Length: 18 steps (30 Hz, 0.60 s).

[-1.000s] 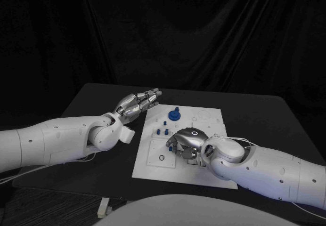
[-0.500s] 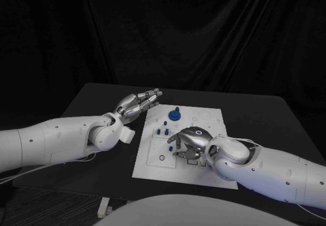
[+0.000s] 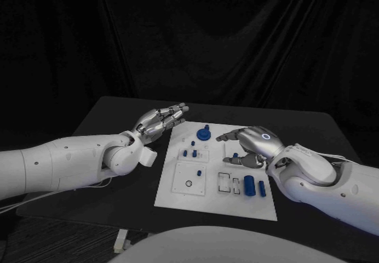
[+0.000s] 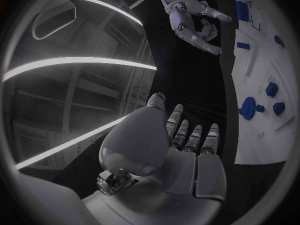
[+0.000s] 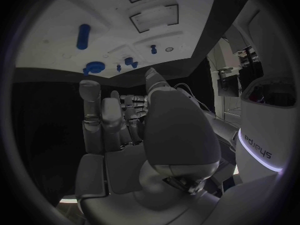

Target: Assemble the parts on the task board

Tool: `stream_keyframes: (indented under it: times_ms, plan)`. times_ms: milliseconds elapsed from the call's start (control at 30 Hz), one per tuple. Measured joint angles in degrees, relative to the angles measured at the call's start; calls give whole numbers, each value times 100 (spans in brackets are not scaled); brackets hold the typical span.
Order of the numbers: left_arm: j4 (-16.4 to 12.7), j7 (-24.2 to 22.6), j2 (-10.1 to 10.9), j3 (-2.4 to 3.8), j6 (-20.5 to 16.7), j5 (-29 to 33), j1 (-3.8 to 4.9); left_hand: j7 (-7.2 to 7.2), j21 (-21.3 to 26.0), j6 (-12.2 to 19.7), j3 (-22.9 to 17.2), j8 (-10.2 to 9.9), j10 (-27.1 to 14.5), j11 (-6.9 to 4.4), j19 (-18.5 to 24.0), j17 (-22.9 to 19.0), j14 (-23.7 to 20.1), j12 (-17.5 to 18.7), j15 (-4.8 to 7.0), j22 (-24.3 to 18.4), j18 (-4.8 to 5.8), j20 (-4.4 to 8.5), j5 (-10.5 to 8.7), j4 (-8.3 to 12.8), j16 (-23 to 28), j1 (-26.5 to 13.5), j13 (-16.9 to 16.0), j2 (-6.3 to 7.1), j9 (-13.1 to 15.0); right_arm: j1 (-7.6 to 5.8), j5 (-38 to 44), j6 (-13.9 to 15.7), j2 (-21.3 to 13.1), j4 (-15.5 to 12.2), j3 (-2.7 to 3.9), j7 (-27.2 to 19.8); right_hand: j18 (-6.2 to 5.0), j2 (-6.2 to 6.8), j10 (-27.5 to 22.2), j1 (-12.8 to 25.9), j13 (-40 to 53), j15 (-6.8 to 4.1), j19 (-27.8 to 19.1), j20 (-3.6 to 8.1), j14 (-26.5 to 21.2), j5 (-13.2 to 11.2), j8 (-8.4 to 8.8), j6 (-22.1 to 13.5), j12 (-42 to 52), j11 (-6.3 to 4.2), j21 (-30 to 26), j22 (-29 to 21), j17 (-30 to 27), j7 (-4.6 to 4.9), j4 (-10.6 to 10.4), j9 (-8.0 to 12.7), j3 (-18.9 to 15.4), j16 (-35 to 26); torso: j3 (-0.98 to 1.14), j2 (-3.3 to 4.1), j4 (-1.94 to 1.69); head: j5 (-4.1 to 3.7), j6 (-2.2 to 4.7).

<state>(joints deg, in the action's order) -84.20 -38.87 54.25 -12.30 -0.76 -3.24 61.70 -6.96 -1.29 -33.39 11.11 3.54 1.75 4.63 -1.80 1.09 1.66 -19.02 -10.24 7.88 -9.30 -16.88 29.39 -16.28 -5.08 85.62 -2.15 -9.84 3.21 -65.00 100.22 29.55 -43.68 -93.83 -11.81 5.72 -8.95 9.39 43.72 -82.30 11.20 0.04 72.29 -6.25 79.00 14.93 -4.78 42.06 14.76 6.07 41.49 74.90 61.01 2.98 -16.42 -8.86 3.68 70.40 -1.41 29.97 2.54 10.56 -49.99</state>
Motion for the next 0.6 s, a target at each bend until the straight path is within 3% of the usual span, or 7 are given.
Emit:
stream_keyframes:
  times_ms: [100, 233, 433, 600]
  plan:
    - [-1, 0, 0, 0, -1, 0, 0, 0, 0, 0, 0, 20, 0, 0, 0, 0, 0, 0, 0, 6, -1, 0, 0, 0, 0, 0, 0, 0, 0, -26, 0, 76, -152, -13, 0, -12, 0, -117, -12, -307, -24, 0, 0, 0, 0, 507, -58, 113, 30, -12, -14, 0, 2, 89, 135, 27, 134, 0, 1, 0, -1, -4, 0]
    - [0, 0, -5, 1, -1, 0, 0, 0, 0, 0, 0, 23, 0, 0, 0, 0, 0, 0, 0, 8, 0, 0, 0, 0, 0, 0, 0, 0, 0, -21, -13, 107, -257, 56, -4, -47, 0, -209, 66, -496, -17, 0, 41, 41, 0, 918, -118, 279, 203, -20, 12, 5, 40, 94, 263, 30, 262, 40, 1, 0, -1, -19, 0]
    - [2, 0, -7, 1, 0, 0, -1, 0, 0, 0, 0, 23, 0, 0, 0, 0, 0, 0, 0, 7, 0, 0, 0, 0, 0, 0, 0, 0, -1, 74, -40, 65, -268, 346, -4, -60, 0, -244, 548, -459, 95, 0, 41, 41, 0, 454, -179, 468, 591, -33, -12, 4, 14, 144, 267, 25, 267, 40, 1, 1, -2, -35, 0]
    - [7, 0, -4, 1, 0, 0, -2, 0, 0, 0, 0, 23, 0, 0, 0, -1, 0, 0, 0, 7, -1, 0, 0, 0, 0, 0, 0, 0, -1, 143, -57, -53, -172, 586, -6, -46, 0, -253, 576, -361, 127, 0, 41, 41, -1, 78, -217, 613, 696, -41, -33, 4, -15, 204, 217, -12, 216, 40, 1, 7, 4, -27, 0]
